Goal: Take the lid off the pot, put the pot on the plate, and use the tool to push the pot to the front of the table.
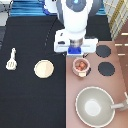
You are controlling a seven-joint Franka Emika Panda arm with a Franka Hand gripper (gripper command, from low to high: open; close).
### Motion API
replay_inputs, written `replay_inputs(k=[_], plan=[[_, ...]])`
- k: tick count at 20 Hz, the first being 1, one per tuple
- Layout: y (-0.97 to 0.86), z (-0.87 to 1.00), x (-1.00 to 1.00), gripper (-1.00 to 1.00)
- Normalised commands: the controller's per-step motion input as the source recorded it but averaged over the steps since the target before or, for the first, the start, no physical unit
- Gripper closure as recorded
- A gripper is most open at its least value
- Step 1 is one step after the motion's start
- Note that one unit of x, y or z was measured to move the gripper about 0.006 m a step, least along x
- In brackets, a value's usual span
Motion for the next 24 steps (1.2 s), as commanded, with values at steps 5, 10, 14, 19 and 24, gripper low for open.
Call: replay_inputs(k=[5,10,14,19,24], plan=[[-0.11,-0.38,0.41,-1.00],[-0.07,-0.37,-0.17,-1.00],[0.00,-0.21,-0.50,-1.00],[-0.06,-0.14,-0.29,1.00],[-0.02,-0.15,-0.13,1.00]])
